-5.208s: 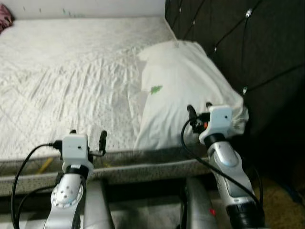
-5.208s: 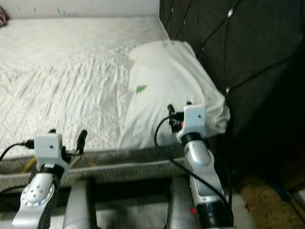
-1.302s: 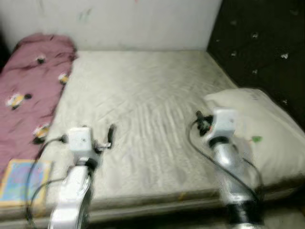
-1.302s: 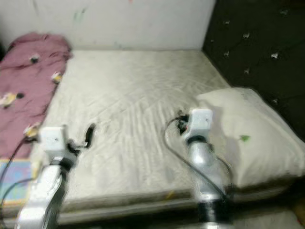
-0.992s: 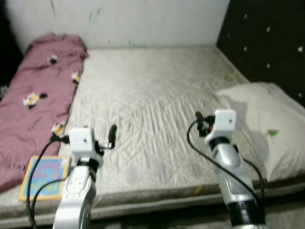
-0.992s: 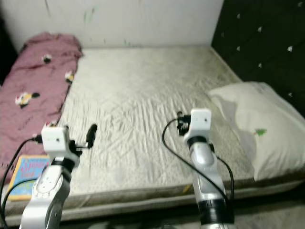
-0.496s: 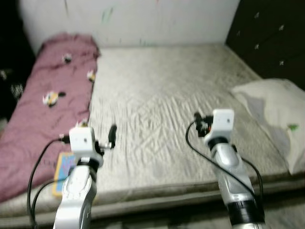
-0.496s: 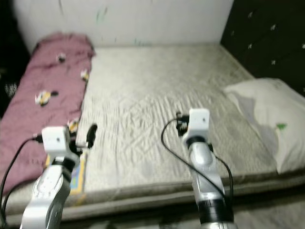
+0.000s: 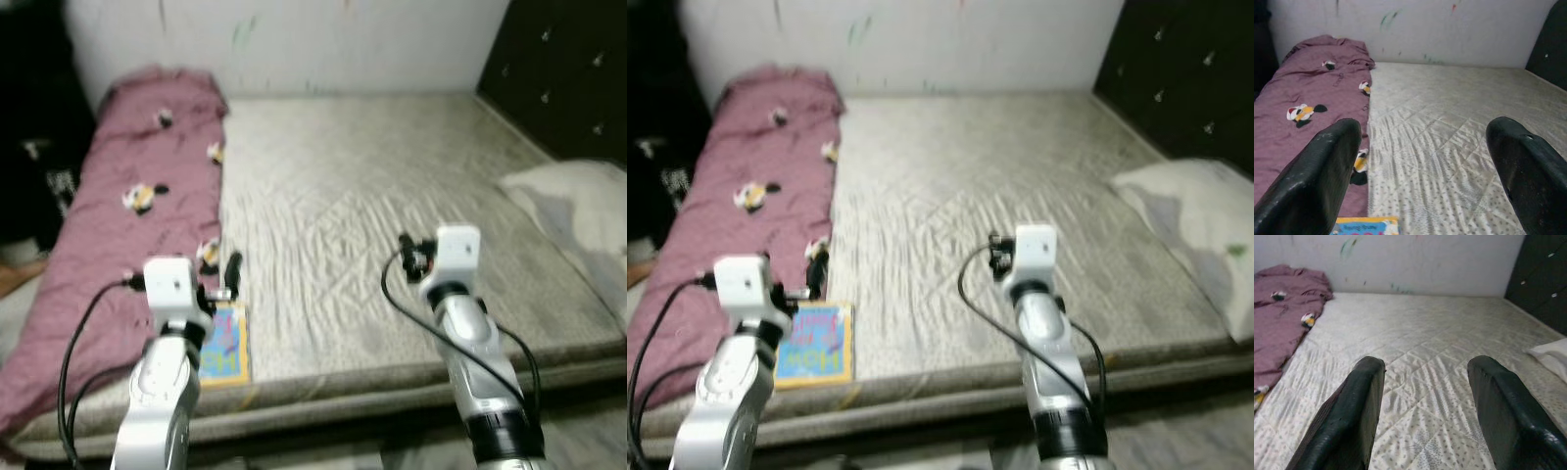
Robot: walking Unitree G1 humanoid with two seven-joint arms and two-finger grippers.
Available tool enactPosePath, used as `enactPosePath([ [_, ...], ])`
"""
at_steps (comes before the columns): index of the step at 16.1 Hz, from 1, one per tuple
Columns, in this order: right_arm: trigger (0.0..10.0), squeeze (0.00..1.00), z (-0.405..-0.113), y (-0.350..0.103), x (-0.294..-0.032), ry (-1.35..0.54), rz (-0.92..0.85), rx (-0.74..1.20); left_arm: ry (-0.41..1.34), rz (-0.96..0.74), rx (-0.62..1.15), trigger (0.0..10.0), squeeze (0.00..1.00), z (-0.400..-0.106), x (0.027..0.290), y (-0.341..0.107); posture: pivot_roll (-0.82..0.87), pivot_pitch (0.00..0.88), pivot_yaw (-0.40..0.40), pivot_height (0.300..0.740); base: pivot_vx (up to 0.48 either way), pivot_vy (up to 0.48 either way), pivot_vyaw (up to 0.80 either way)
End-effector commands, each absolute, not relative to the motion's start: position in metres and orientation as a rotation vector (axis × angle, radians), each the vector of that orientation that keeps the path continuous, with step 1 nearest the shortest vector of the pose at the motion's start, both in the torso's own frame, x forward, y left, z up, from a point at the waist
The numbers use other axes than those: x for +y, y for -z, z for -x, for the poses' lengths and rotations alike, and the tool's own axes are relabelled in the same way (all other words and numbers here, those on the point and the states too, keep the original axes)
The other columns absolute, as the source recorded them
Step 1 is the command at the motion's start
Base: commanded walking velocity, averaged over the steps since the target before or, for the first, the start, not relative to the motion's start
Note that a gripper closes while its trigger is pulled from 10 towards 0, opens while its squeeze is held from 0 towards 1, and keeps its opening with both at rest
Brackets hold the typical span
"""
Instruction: Clean up the room
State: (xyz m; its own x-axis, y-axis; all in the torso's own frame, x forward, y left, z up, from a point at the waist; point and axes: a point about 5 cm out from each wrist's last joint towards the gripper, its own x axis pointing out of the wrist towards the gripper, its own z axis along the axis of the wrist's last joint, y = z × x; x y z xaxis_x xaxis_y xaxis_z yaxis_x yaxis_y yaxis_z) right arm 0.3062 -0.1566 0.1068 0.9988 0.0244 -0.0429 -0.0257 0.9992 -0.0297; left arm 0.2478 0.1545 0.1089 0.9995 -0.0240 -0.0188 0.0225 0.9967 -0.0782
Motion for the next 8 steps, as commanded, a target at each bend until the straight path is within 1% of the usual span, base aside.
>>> enactPosePath([
  [1,10.0,0.00,-0.3090,-0.1138,-0.1490,-0.046,0.021,0.018,0.001,0.056,0.015,10.0,0.00,-0.2477,0.1617,-0.1106,-0.03,0.000,-0.027,0.740,0.000,0.480,0.00],
  [8,10.0,0.00,-0.3078,-0.1124,-0.1496,-0.048,0.027,0.027,-0.011,0.051,0.008,10.0,0.00,-0.2490,0.1624,-0.1117,-0.03,0.000,-0.028,0.740,0.000,0.480,0.00],
])
